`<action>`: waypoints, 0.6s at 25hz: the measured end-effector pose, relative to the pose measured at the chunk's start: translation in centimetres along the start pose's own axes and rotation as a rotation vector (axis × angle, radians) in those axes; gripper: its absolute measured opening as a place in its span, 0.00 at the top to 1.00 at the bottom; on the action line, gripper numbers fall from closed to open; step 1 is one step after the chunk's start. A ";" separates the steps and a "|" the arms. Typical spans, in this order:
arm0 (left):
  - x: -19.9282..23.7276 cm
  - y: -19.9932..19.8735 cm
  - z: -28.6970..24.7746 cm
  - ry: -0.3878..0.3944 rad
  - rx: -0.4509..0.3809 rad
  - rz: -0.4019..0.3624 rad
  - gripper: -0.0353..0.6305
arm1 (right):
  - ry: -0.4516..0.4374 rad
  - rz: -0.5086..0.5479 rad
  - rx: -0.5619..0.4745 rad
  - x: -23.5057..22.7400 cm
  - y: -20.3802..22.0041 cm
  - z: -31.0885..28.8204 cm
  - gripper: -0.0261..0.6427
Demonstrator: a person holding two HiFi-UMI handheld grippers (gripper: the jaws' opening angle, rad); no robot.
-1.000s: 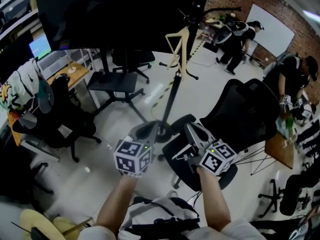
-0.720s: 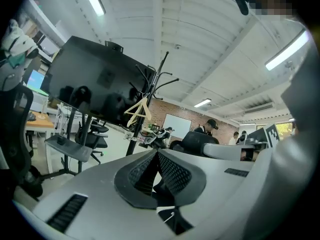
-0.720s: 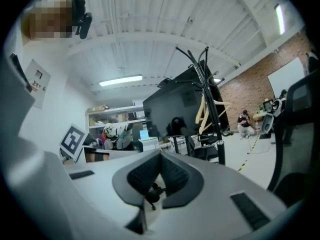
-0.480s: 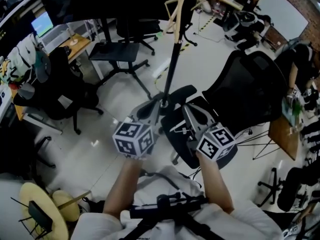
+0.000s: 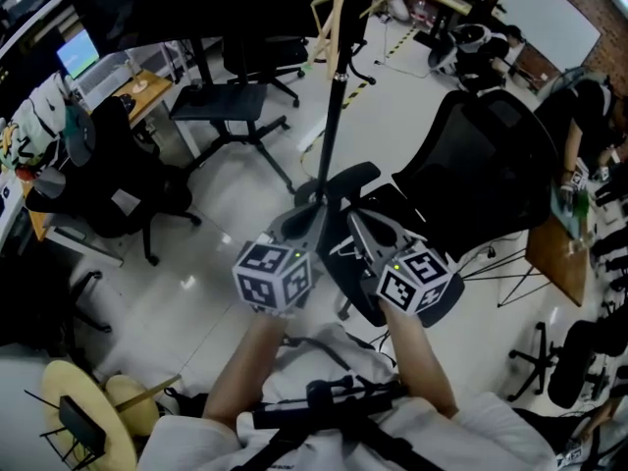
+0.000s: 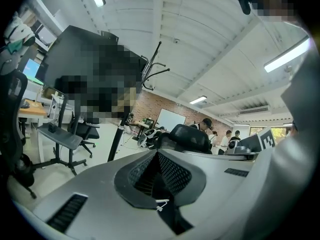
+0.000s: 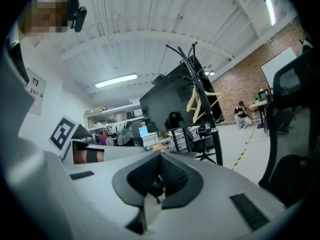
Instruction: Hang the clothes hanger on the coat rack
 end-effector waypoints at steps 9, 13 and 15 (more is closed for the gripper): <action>1.0 0.4 0.1 0.021 0.030 0.022 0.96 | 0.008 -0.014 0.021 0.8 0.8 -0.8 0.96; 1.7 0.5 0.2 0.026 0.042 0.027 0.96 | 0.017 0.017 0.033 1.5 0.9 -1.5 0.96; 1.9 0.6 0.2 0.031 0.048 0.028 0.96 | 0.028 0.016 0.033 1.4 0.8 -1.6 0.96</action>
Point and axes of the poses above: the fingertips, and each gripper's own axes: z backward along the fingers, x to its left, y out of its underside, the point moved 9 cm from there along z, backward along the fingers, and after that the axes turned 7 degrees about y, right-handed, at the moved point
